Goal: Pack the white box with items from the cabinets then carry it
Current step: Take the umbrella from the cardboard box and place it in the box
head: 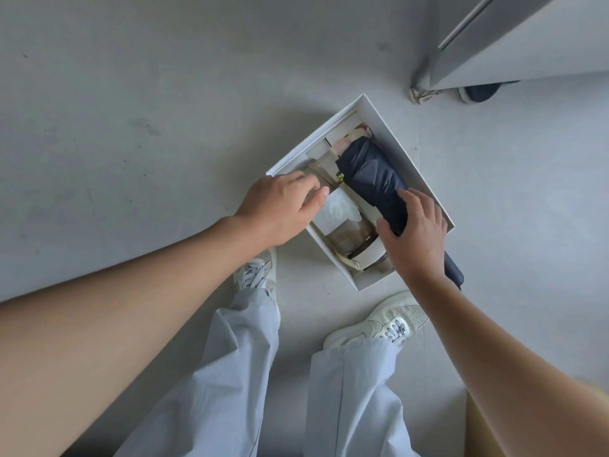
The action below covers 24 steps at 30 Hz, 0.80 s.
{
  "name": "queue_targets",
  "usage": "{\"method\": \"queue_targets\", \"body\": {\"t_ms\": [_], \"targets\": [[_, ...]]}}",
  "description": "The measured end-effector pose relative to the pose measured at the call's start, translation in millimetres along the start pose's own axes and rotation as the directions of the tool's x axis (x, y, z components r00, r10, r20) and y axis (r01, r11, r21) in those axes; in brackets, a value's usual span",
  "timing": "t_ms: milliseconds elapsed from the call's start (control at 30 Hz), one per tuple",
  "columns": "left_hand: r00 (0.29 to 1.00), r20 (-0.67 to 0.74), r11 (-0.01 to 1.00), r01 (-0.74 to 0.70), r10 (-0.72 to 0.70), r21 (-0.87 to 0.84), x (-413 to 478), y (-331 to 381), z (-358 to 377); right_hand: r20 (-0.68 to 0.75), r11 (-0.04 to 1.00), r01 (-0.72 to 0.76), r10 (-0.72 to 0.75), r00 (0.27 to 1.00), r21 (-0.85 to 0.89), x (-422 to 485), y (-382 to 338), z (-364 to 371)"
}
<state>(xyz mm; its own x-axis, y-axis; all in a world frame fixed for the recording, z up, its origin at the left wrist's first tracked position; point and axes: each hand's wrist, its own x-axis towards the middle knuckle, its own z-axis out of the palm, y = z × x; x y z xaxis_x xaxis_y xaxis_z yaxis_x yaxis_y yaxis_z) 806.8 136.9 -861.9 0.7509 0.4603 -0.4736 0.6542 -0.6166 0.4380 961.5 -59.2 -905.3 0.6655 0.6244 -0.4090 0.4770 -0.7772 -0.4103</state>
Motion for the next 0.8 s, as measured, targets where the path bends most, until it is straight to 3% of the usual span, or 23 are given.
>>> {"method": "queue_targets", "body": {"t_ms": [167,433,633,800], "targets": [[0.999,-0.027,0.999,-0.032,0.032,0.005,1.6,5.8,-1.1,-0.058,0.989,0.047,-0.039,0.998,0.142,-11.8,-3.6,-14.4],[0.997,0.012,0.996,-0.074,0.074,0.040,-1.6,26.9,-9.4,0.010,0.927,-0.120,0.124,0.992,0.356,-35.1,-15.2,-28.8],[0.991,0.043,0.989,-0.129,0.126,0.071,-10.4,45.9,-25.4,0.036,0.901,-0.184,0.185,0.982,0.392,-49.1,-14.6,-41.7],[0.978,0.090,0.975,-0.196,0.187,0.103,-11.0,45.2,-48.3,0.017,0.792,-0.308,0.353,0.936,0.527,-63.7,-25.8,-42.1]]}}
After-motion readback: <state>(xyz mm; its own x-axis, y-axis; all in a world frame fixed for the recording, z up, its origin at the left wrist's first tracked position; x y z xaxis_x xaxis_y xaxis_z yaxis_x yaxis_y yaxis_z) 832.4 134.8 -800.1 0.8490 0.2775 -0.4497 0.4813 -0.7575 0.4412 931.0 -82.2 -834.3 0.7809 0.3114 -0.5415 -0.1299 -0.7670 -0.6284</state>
